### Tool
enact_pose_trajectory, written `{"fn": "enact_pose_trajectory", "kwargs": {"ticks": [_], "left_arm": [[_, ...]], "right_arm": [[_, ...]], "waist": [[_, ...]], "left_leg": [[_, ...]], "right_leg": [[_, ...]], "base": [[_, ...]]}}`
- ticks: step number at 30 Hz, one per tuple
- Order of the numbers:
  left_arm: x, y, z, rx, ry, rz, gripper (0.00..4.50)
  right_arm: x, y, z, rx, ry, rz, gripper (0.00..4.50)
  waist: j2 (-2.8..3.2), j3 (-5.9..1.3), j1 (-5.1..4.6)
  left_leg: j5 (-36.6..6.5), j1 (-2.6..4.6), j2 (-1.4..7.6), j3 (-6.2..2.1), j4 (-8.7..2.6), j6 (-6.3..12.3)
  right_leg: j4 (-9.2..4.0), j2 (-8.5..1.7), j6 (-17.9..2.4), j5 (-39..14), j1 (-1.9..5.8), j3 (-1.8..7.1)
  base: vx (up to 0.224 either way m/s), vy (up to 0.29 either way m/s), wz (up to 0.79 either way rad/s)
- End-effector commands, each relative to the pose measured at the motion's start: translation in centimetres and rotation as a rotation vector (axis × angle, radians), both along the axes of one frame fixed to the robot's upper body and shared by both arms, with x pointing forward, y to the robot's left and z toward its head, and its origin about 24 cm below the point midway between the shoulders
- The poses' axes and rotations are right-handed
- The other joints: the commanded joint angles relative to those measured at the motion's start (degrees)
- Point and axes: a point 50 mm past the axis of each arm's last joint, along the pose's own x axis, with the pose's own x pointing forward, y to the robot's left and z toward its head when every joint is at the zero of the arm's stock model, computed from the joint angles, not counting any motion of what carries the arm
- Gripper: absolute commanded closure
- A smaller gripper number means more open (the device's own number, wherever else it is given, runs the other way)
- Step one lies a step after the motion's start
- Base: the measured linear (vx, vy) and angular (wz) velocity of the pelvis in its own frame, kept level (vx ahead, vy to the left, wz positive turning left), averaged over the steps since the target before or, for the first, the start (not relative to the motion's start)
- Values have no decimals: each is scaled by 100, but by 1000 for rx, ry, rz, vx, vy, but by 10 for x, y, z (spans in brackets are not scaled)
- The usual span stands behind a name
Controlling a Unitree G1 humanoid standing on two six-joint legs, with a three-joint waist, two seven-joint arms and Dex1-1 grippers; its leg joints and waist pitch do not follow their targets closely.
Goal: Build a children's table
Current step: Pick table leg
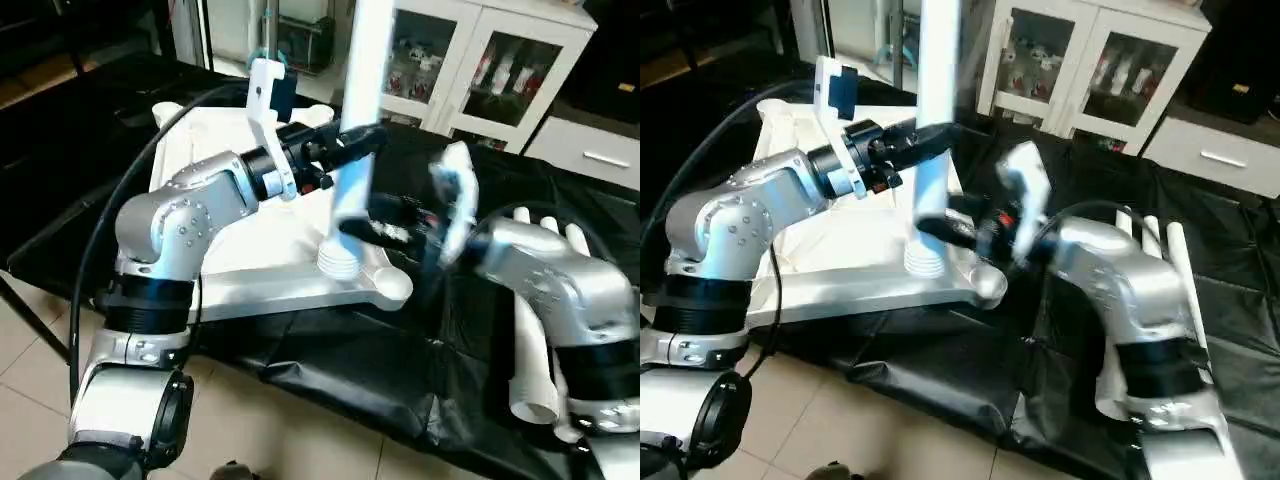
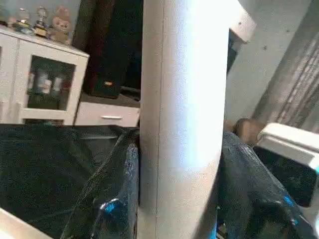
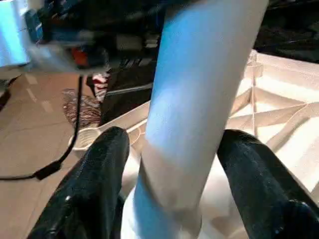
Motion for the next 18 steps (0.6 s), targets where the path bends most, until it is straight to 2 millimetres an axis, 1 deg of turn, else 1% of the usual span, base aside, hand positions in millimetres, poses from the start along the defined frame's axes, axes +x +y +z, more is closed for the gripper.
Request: {"fn": "enact_pose_trajectory", "kwargs": {"ticks": [1,7,10,12,16,17,18], "left_arm": [[0,-6,8,15,-41,-3,266],[0,-7,7,26,-56,-3,266],[-3,-9,6,35,-87,-26,266],[-5,-11,5,36,-102,-50,266],[-9,-15,4,47,-120,-84,266],[-10,-16,3,47,-126,-96,266],[-10,-17,3,48,-127,-98,266]], "right_arm": [[4,-5,1,-14,-9,-52,140],[6,-2,-2,-8,34,-71,140],[8,0,-5,-17,82,-93,140],[9,0,-6,-18,111,-94,140],[10,2,-3,3,132,-79,140],[9,2,-3,4,137,-69,140],[9,2,-3,4,138,-67,140]], "waist": [[48,-444,-21],[45,-432,-33],[57,-429,-39],[70,-429,-40],[67,-436,-37],[52,-437,-38],[55,-437,-37]], "left_leg": [[-365,75,282,-80,-423,-130],[-499,60,276,-79,-434,-140],[-542,71,278,-87,-447,-165],[-546,75,281,-85,-447,-194],[-513,73,281,-82,-441,-207],[-497,68,283,-79,-441,-209],[-494,70,284,-79,-441,-211]], "right_leg": [[-311,-341,-1169,-237,337,277],[-329,-350,-1149,-369,347,282],[-349,-346,-1103,-487,341,281],[-343,-346,-1105,-453,337,284],[-325,-351,-1147,-311,341,283],[-322,-351,-1150,-281,344,283],[-316,-352,-1155,-263,345,283]], "base": [[0,0,0],[0,0,0],[0,0,0],[0,0,0],[0,0,0],[0,0,0],[0,0,0]]}}
